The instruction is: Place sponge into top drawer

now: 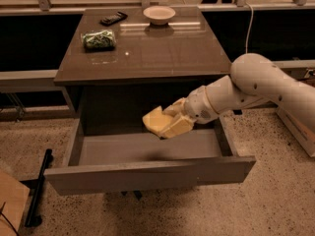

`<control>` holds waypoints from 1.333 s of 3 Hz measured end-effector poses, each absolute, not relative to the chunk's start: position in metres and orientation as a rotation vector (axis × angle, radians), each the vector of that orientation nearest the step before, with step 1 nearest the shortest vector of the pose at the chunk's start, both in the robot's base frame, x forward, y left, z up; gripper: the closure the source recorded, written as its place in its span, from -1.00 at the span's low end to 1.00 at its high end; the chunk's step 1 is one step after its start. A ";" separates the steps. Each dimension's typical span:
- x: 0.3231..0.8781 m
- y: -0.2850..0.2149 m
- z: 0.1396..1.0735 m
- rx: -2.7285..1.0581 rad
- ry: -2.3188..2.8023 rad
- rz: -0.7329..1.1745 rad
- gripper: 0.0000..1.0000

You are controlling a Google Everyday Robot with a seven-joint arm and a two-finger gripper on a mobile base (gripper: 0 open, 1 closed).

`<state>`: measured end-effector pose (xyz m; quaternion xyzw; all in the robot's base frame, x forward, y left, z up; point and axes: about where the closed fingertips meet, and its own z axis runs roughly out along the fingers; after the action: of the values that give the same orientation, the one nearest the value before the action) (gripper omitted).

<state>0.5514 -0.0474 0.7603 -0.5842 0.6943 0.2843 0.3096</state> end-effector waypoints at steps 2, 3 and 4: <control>0.575 -0.072 0.687 -1.359 2.001 0.701 0.72; 0.577 -0.070 0.688 -1.355 1.999 0.699 0.25; 0.576 -0.067 0.687 -1.360 1.998 0.704 -0.21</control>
Offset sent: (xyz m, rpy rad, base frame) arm 0.0431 -0.0567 -0.1072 -0.0473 0.0937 -0.3544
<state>0.5760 -0.0674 0.6869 -0.5142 0.7552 0.2661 0.3073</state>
